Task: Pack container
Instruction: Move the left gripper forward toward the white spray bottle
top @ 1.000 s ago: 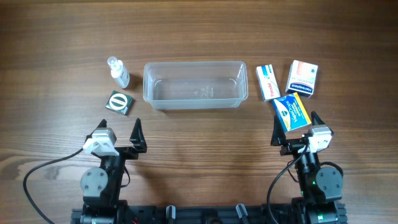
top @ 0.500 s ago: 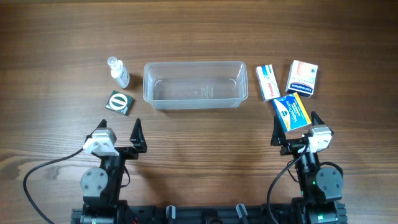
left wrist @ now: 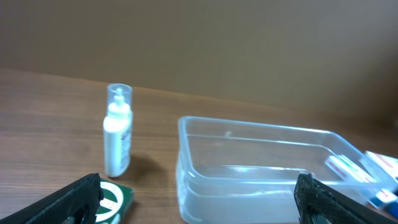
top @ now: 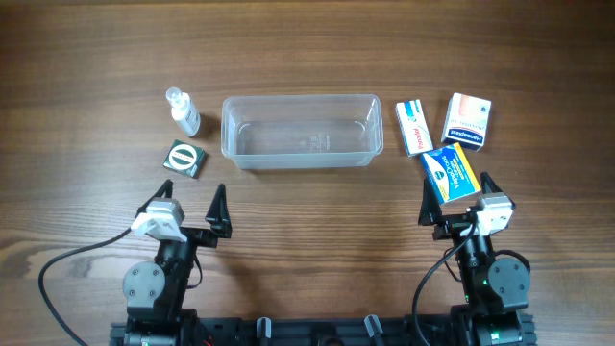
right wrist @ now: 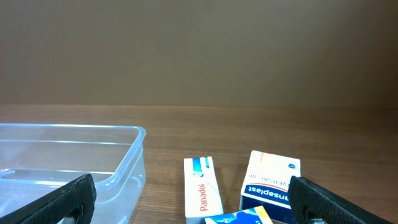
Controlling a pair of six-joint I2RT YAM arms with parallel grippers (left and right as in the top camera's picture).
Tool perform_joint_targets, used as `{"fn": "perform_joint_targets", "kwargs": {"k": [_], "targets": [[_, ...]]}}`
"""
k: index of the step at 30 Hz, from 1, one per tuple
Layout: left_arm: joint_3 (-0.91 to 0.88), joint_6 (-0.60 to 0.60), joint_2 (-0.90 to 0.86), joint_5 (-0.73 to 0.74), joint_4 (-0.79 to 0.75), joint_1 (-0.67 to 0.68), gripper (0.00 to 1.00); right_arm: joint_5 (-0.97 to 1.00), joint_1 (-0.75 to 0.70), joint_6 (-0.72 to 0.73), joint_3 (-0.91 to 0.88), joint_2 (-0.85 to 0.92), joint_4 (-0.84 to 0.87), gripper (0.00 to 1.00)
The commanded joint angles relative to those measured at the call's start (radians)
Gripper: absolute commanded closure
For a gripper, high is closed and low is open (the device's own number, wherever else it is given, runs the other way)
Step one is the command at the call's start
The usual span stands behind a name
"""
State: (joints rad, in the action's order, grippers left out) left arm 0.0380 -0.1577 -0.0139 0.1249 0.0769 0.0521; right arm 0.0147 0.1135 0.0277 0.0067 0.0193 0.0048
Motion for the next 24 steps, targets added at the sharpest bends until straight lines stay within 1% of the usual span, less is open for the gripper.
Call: {"fn": "perform_joint_targets", "kwargs": {"k": [1, 4, 8, 11, 13, 15, 17, 18, 20, 24], "targets": [[0.052, 0.017, 0.006, 0.061, 0.048, -0.006, 0.0, -0.013, 0.003, -0.009, -0.002, -0.008, 0.003, 0.0], [0.149, 0.02, -0.026, 0.045, 0.081, -0.006, 0.0, -0.013, 0.003, -0.009, -0.002, -0.008, 0.003, 0.0], [0.414, 0.029, -0.206, 0.018, 0.216, -0.006, 0.0, -0.013, 0.003, -0.009, -0.002, -0.008, 0.003, 0.0], [0.657, 0.134, -0.431, 0.016, 0.385, -0.006, 0.0, -0.013, 0.003, -0.009, -0.002, -0.008, 0.003, 0.0], [0.83, 0.245, -0.598, 0.009, 0.532, -0.006, 0.0, -0.013, 0.003, -0.009, -0.002, -0.008, 0.003, 0.0], [1.004, 0.327, -0.763, 0.008, 0.695, -0.006, 0.0, -0.013, 0.003, -0.009, -0.002, -0.008, 0.003, 0.0], [1.159, 0.369, -0.912, 0.0, 0.836, -0.006, 0.0, -0.013, 0.003, -0.009, -0.002, -0.008, 0.003, 0.0], [1.219, 0.368, -0.978, -0.019, 0.878, -0.006, 0.0, -0.013, 0.003, -0.009, -0.002, -0.008, 0.003, 0.0], [1.285, 0.367, -1.073, -0.034, 0.901, -0.006, 0.0, -0.013, 0.003, -0.009, -0.002, -0.008, 0.003, 0.0], [1.293, 0.368, -1.175, -0.033, 0.889, -0.005, 0.0, -0.013, 0.003, -0.009, -0.002, -0.008, 0.003, 0.0]]}}
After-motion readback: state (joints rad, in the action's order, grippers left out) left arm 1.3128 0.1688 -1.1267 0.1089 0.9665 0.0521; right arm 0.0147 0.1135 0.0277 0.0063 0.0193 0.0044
